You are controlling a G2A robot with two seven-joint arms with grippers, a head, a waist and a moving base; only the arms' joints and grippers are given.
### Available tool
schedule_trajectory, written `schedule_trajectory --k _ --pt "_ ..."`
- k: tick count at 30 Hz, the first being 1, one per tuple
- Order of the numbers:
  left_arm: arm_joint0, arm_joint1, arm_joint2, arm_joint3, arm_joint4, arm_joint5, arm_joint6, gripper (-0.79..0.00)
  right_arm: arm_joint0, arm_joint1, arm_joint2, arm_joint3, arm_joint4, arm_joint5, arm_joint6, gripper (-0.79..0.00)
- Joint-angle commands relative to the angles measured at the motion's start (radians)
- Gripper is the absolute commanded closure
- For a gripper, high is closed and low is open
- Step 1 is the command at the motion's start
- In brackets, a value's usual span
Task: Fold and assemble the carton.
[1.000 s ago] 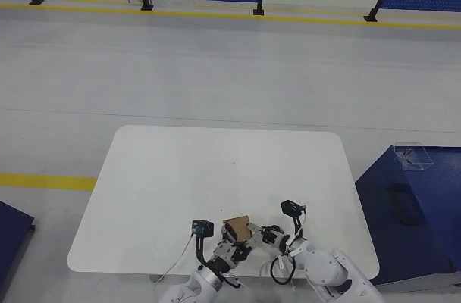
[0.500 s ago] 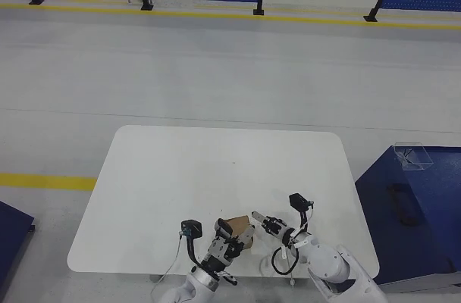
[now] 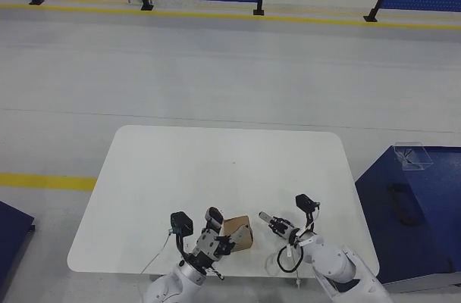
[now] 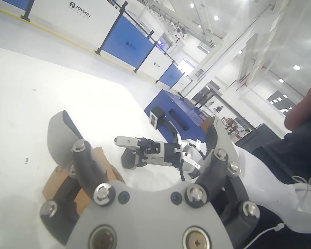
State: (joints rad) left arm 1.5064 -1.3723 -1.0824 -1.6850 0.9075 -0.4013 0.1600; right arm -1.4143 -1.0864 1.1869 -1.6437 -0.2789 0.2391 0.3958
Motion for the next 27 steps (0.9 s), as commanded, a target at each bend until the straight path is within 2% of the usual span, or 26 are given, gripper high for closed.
schedule_trajectory --k 1,3,5,8,11,15,19,27 --pt "-0.038 0.014 -0.036 0.01 0.184 -0.078 -0.024 -0.785 -0.001 0.0 -0.01 0.001 -0.053 -0.007 -0.008 -0.785" --pt "-0.058 0.032 -0.058 0.018 0.37 -0.145 -0.062 -0.785 0.002 0.002 -0.02 0.001 -0.109 -0.009 0.004 -0.785" --pt "-0.077 0.048 -0.078 0.03 0.483 -0.245 -0.113 -0.785 0.004 0.003 -0.03 -0.002 -0.147 -0.012 0.017 -0.785" --pt "-0.095 0.067 -0.116 0.04 0.544 -0.356 -0.153 -0.785 0.017 0.0 -0.045 -0.005 -0.174 -0.004 0.041 -0.785" --pt "-0.105 0.078 -0.136 0.05 0.57 -0.399 -0.188 -0.785 0.038 -0.007 -0.075 -0.003 -0.211 0.015 0.036 -0.785" --pt "-0.13 0.079 -0.112 0.079 0.619 -0.363 -0.221 -0.785 0.077 -0.02 -0.119 0.015 -0.236 0.048 0.041 -0.785" --pt "-0.163 0.073 -0.068 0.116 0.644 -0.314 -0.209 -0.785 0.113 -0.036 -0.167 0.036 -0.239 0.051 0.03 -0.785" --pt "-0.188 0.072 -0.029 0.145 0.685 -0.243 -0.178 -0.785 0.126 -0.052 -0.153 0.061 -0.157 0.01 -0.024 -0.785"
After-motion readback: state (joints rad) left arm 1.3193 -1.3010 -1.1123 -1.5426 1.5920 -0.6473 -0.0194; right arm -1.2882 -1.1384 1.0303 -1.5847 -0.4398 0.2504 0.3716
